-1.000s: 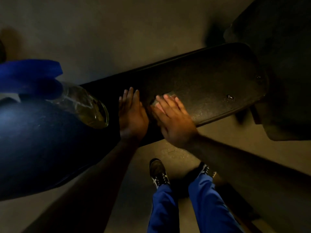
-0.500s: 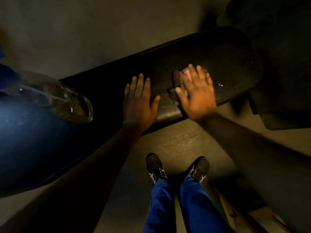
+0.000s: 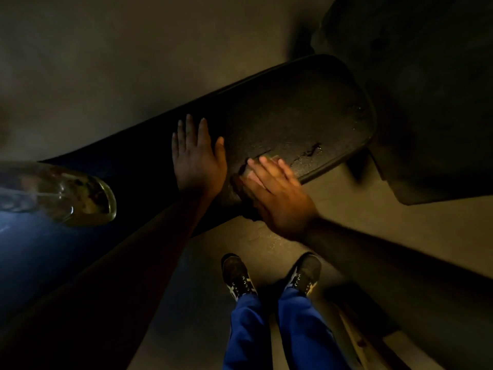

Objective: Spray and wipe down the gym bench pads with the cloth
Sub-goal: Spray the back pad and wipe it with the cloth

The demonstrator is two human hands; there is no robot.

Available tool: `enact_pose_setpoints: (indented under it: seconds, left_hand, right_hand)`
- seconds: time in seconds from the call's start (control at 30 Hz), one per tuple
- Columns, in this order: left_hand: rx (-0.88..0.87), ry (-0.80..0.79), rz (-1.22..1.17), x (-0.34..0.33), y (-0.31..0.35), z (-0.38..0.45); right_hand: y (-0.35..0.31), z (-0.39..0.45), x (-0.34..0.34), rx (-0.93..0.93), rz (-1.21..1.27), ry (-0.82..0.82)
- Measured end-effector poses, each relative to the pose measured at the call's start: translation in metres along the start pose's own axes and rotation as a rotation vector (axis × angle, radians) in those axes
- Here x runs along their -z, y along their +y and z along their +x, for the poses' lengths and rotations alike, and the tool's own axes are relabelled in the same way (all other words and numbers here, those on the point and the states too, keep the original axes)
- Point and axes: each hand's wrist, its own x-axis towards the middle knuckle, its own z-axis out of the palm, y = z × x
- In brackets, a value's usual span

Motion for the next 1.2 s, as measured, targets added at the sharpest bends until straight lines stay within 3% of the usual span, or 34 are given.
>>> enact_pose_setpoints:
  seconds: [0.07,0.17,0.2,0.23,0.33,0.37,0.4,0.47,0.5,0.57,0.63,0.67,0.77,0.8,0.93,0.97,1.07,1.1,1.2]
  left_hand:
    - [-0.023,0.016,0.0,-0.004,0.004,0.002]
    - [-0.067,0.046,-0.046,-0.012,0.019,0.014]
    - [-0.043,0.043,-0.063,-0.013,0.024,0.017]
    - [-0.017,0.04,-0.062,-0.015,0.028,0.021]
    - [0.003,0.017,0.006,-0.02,0.031,0.019]
    - [-0.015,0.036,0.023,-0.021,0.031,0.017]
    - [-0.026,0.062,0.039,-0.022,0.032,0.016]
    - [-0.015,0.072,0.067,-0.023,0.032,0.016]
    - [-0.014,0.071,0.074,-0.023,0.032,0.017]
    - [-0.03,0.059,0.101,-0.023,0.034,0.018]
    - [-0.034,0.036,0.121,-0.023,0.032,0.017]
    - [-0.037,0.036,0.118,-0.023,0.031,0.017]
    - [-0.012,0.017,0.137,-0.027,0.033,0.019]
    - [-0.014,0.019,0.14,-0.027,0.033,0.019]
    - [-0.021,-0.014,0.145,-0.025,0.032,0.018]
    - [-0.021,-0.019,0.139,-0.024,0.033,0.018]
    - [-0.02,-0.012,0.148,-0.026,0.033,0.018]
    - [-0.019,-0.013,0.148,-0.026,0.033,0.019]
    - [-0.016,-0.032,0.135,-0.024,0.035,0.02]
  right_hand:
    - [0.038,0.008,0.012,0.084,-0.073,-0.005]
    - [0.052,0.043,0.021,-0.437,-0.001,0.174]
    - [0.039,0.044,0.016,-0.506,0.002,0.202]
    - [0.024,0.039,0.009,-0.441,0.008,0.194]
    - [0.036,0.01,0.017,0.025,-0.014,-0.039]
    - [0.055,0.017,0.027,0.025,-0.025,-0.034]
    - [0.073,0.031,0.034,-0.105,-0.03,0.01]
    - [0.084,0.065,0.041,-0.537,0.0,0.122]
    - [0.074,0.077,0.038,-0.609,-0.029,0.146]
    - [0.052,0.084,0.036,-0.351,-0.024,0.047]
    - [0.071,0.083,0.042,-0.049,-0.022,-0.091]
    - [0.089,0.09,0.048,-0.056,-0.035,-0.051]
    - [0.114,0.132,0.054,-0.586,-0.006,0.127]
    - [0.103,0.141,0.049,-0.66,-0.015,0.14]
    - [0.092,0.139,0.046,-0.164,-0.029,-0.014]
    - [0.107,0.141,0.052,-0.161,-0.049,0.007]
    - [0.109,0.159,0.057,-0.584,-0.043,0.087]
    - [0.091,0.159,0.05,-0.627,-0.04,0.096]
    - [0.057,0.12,0.042,-0.265,-0.02,-0.016]
